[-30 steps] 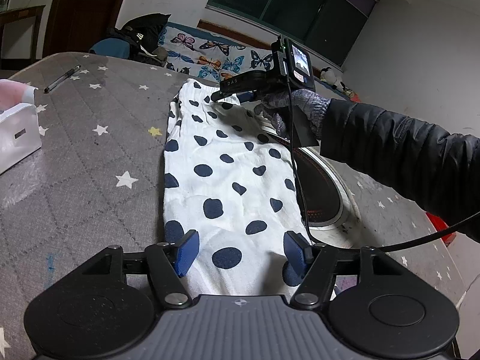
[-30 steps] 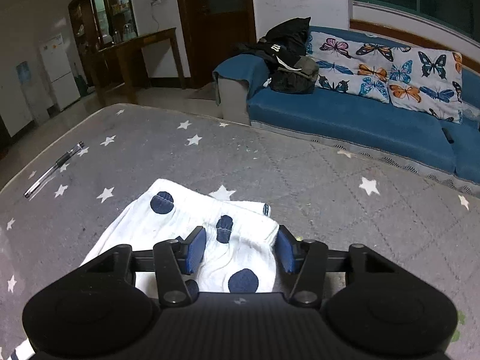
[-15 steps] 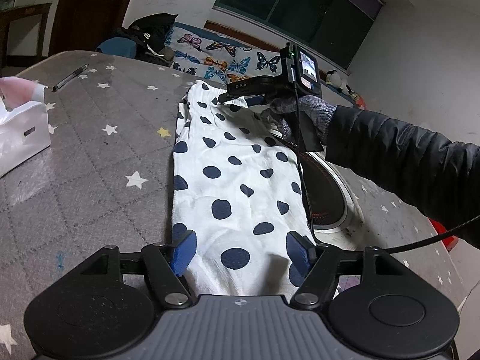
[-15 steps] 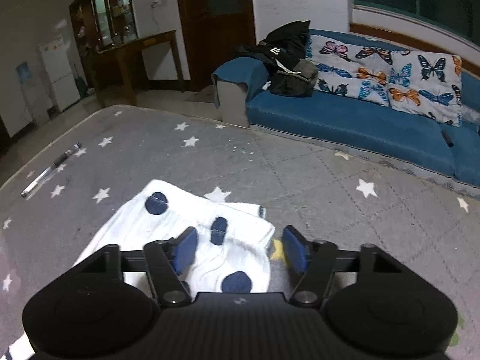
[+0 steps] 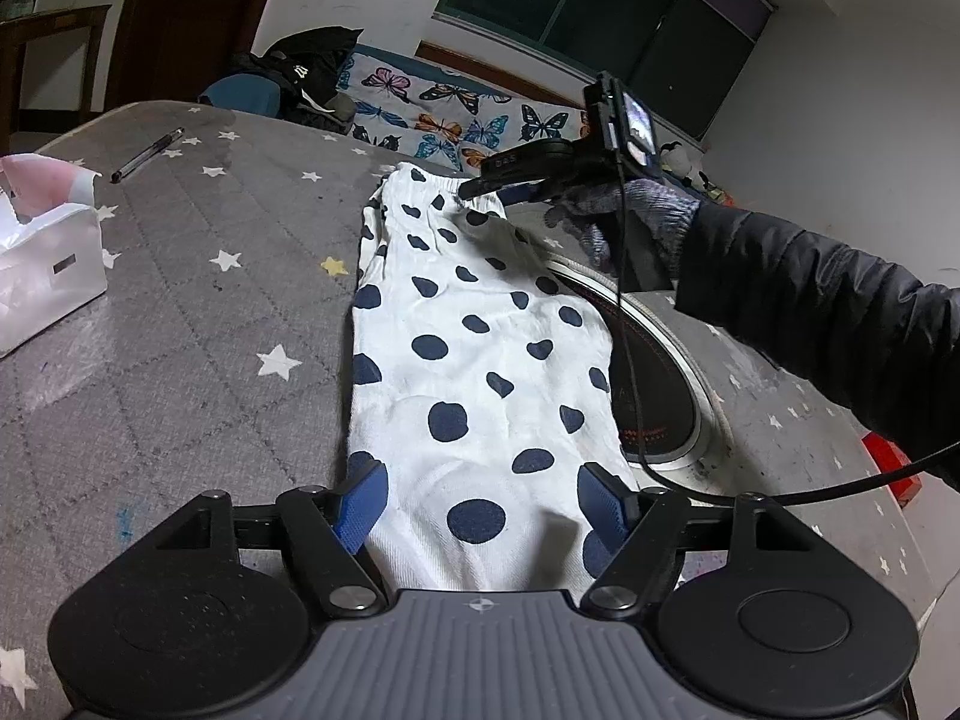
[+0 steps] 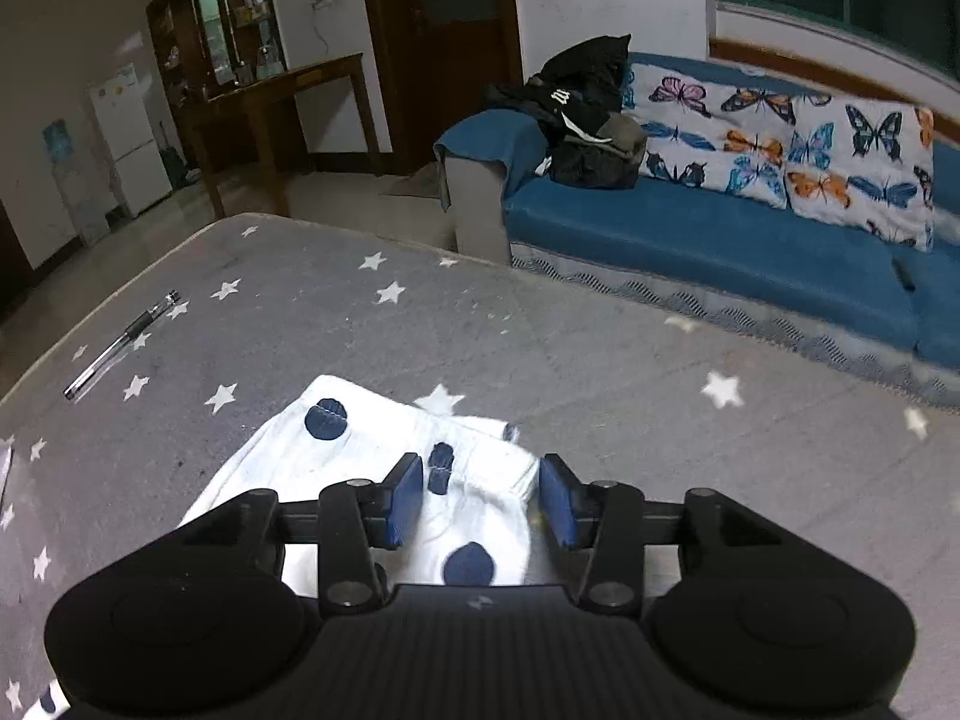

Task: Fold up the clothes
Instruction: 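Grasp the waistband end with the right gripper and lift it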

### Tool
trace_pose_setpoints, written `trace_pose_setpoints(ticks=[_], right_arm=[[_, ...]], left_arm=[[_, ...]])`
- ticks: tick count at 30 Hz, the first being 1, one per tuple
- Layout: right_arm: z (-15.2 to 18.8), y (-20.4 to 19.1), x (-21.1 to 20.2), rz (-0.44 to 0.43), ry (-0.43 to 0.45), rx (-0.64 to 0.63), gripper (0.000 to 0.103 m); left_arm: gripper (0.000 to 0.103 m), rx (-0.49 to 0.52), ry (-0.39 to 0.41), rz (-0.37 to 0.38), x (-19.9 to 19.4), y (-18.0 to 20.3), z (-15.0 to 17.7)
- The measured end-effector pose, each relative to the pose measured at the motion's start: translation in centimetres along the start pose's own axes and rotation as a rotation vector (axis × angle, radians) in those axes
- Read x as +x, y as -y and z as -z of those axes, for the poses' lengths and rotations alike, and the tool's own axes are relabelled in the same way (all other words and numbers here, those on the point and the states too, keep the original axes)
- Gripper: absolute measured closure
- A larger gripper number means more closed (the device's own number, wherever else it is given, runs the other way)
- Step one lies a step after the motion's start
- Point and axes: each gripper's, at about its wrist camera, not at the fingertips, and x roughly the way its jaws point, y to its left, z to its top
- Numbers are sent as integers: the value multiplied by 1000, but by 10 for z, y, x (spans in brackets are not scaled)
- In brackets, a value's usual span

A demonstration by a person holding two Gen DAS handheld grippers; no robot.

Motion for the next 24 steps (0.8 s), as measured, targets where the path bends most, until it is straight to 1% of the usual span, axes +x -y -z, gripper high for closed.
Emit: trace_pose_setpoints(ticks=[4, 7, 8, 9, 11, 12, 14, 17, 19, 20, 21, 22, 23, 24], right_arm=[[1, 3, -20, 4, -10, -28, 60], [12, 2, -30, 5, -54, -70, 61], [16, 2, -33, 1, -69, -79, 62], [18, 2, -33, 0, -73, -76, 67], [22, 3, -35, 0, -80, -70, 69], [24, 4, -36, -1, -84, -66, 71], [21, 6, -36, -6, -67, -39, 71], [13, 8, -35, -18, -40, -18, 72], [7, 9, -32, -25, -34, -17, 72], [6, 8, -30, -26, -35, -22, 72], [6, 8, -27, -28, -36, -26, 72], [5, 7, -24, -29, -37, -31, 73], [4, 7, -21, -31, -38, -34, 73], [4, 7, -20, -35, -36, -37, 77]], left_arm=[[29, 2, 6, 2, 0, 1, -1], [27, 4, 8, 7, 0, 3, -1], [27, 8, 8, 9, 0, 4, -1], [27, 14, 6, 11, 1, 6, -2], [27, 36, 12, 20, 3, 13, -6], [27, 54, 23, 31, 5, 18, -9], [29, 86, 31, 47, 11, 29, -18], [29, 111, 13, 116, 30, 44, -37], [34, 121, -12, 149, 47, 54, -48], [35, 132, -22, 153, 58, 58, -53], [39, 148, -32, 151, 69, 62, -58], [44, 166, -42, 148, 81, 66, -63], [47, 168, -55, 152, 92, 67, -66], [53, 167, -70, 159, 102, 68, -70]])
